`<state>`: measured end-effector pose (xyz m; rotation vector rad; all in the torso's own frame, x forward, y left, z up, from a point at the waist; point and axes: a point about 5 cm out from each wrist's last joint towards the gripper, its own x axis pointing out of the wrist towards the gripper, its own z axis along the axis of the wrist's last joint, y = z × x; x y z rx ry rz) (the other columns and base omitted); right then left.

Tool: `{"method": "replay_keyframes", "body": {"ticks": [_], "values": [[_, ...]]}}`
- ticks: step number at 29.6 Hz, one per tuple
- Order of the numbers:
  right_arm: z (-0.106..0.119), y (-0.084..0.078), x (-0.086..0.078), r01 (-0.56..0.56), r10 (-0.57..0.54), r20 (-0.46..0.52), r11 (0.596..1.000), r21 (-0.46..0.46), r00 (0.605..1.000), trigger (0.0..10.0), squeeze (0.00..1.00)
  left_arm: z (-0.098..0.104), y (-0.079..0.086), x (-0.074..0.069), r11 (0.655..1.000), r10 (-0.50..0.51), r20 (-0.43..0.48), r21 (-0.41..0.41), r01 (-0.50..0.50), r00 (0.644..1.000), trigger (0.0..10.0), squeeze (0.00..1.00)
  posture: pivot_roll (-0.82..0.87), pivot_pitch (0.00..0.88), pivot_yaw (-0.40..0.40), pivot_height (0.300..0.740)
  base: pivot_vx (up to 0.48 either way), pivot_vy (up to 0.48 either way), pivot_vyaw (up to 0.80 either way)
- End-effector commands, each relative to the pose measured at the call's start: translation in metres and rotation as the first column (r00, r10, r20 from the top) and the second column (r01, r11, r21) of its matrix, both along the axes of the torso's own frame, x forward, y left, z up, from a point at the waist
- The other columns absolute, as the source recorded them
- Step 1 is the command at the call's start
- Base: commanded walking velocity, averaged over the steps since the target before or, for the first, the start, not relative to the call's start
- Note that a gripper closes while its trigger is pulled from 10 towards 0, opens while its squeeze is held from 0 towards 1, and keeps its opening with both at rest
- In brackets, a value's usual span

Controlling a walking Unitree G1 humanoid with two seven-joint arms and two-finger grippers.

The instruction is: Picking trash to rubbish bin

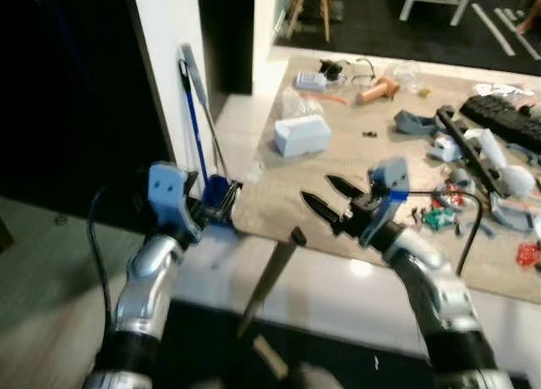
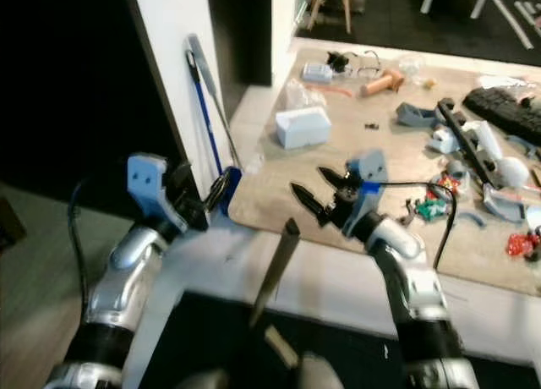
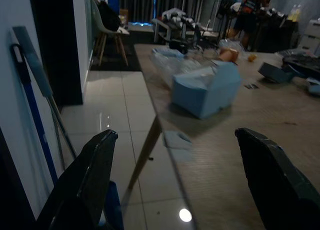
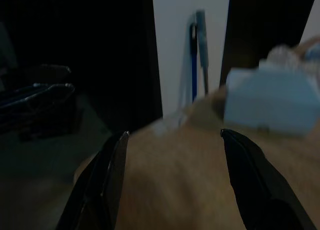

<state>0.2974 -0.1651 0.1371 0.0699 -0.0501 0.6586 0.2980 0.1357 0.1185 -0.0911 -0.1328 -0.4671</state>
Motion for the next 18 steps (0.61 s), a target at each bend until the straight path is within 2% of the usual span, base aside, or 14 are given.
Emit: {"method": "replay_keyframes", "body": {"ticks": [1, 2, 8, 18], "values": [[-0.006, 0.002, -0.001, -0.002, 0.003, -0.036, 1.000, 0.014, 0.999, 10.0, 0.00, -0.003, 0.003, -0.001, 1.000, -0.001, -0.008, -0.001, 0.001, 1.000, 10.0, 0.00, -0.08, 0.000, -0.019, 0.740, 0.000, 0.000, 0.00], [-0.007, 0.003, 0.000, -0.005, 0.006, -0.046, 1.000, 0.013, 0.999, 10.0, 0.00, -0.002, 0.002, -0.001, 1.000, -0.015, -0.001, 0.000, 0.015, 1.000, 10.0, 0.00, -0.09, 0.000, -0.016, 0.740, 0.000, 0.000, 0.00], [-0.010, 0.005, 0.000, -0.012, 0.014, -0.085, 1.000, 0.028, 0.996, 10.0, 0.00, 0.003, 0.001, 0.000, 0.998, -0.064, 0.022, 0.014, 0.064, 0.998, 10.0, 0.00, -0.09, 0.000, -0.013, 0.740, 0.000, 0.000, -0.80], [-0.009, 0.005, -0.001, -0.010, 0.012, -0.072, 1.000, 0.026, 0.997, 10.0, 0.00, 0.008, 0.000, 0.000, 0.996, -0.083, 0.038, 0.024, 0.082, 0.996, 10.0, 0.00, -0.09, 0.000, -0.015, 0.740, 0.000, 0.000, -0.77]]}}
